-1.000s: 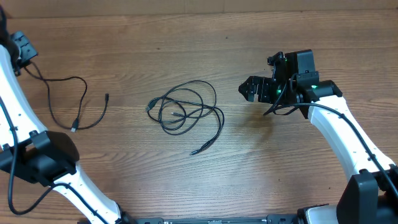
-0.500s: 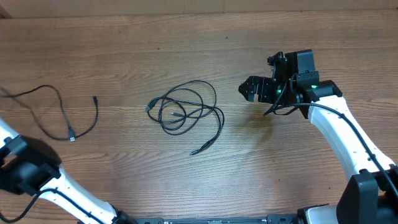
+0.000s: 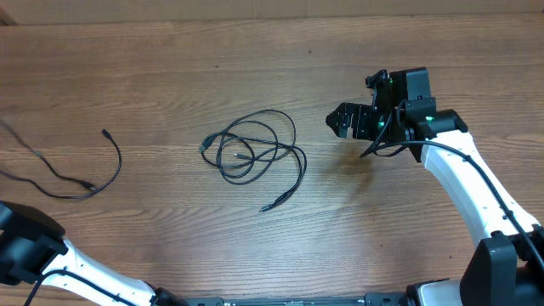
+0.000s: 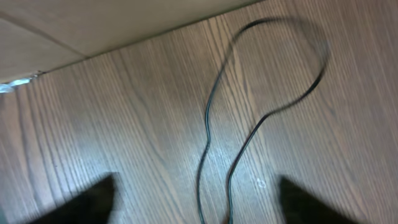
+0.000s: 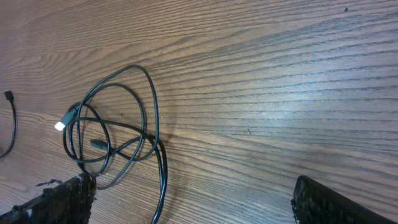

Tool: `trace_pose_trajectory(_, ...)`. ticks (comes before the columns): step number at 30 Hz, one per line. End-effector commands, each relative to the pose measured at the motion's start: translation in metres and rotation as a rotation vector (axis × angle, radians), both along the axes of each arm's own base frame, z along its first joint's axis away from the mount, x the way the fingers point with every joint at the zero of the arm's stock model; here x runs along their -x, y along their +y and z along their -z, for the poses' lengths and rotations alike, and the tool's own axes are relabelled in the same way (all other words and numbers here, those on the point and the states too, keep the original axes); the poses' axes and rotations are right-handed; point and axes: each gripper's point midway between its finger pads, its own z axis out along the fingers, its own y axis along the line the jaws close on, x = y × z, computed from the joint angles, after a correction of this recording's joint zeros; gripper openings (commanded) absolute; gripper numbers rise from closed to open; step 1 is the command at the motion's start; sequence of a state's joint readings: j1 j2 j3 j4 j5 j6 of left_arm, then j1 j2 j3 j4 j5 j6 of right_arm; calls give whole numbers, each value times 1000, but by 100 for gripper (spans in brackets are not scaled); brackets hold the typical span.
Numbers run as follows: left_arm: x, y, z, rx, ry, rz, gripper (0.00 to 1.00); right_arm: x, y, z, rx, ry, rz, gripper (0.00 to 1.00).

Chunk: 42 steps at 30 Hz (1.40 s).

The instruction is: Untangle cables

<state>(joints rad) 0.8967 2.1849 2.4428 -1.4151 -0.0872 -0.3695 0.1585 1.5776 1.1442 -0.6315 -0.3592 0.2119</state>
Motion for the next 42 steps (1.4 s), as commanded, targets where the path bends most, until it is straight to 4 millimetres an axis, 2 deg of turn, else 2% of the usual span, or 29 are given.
trace_pose_trajectory(1,-12,-8,2,48,-61,22,100,2,-1,5,3,8,-1,100)
trace_pose_trajectory(7,-32,-24,1,77,-94,171,100,2,-1,5,2,7,0,100)
trace_pose_trajectory(10,-50,-41,-1,108,-138,285,99,2,-1,5,2,7,0,100)
trace_pose_trajectory(16,-91,-88,-3,129,-169,526,100,2,-1,5,2,8,0,100)
trace_pose_trajectory(19,-112,-119,-3,124,-150,644,99,2,-1,5,3,7,-1,100)
trace_pose_trajectory(22,-133,-157,-2,122,-133,765,100,2,-1,5,3,7,-1,100)
trace_pose_trajectory(25,-155,-203,-2,113,-113,911,99,2,-1,5,3,8,0,100)
trace_pose_trajectory(28,-172,-256,-1,97,-90,1091,100,2,-1,5,3,8,0,100)
trace_pose_trajectory(29,-178,-289,1,92,-72,1199,100,2,-1,5,3,8,0,100)
trace_pose_trajectory(31,-182,-322,5,92,-51,1306,99,2,-1,5,3,9,0,100)
trace_pose_trajectory(36,-171,-398,28,117,49,1611,99,4,-2,6,4,17,1,100)
trace_pose_trajectory(37,-164,-421,41,141,85,1689,100,4,-2,6,4,19,0,100)
trace_pose_trajectory(42,-137,-476,86,221,203,1883,99,4,-2,6,4,20,1,100)
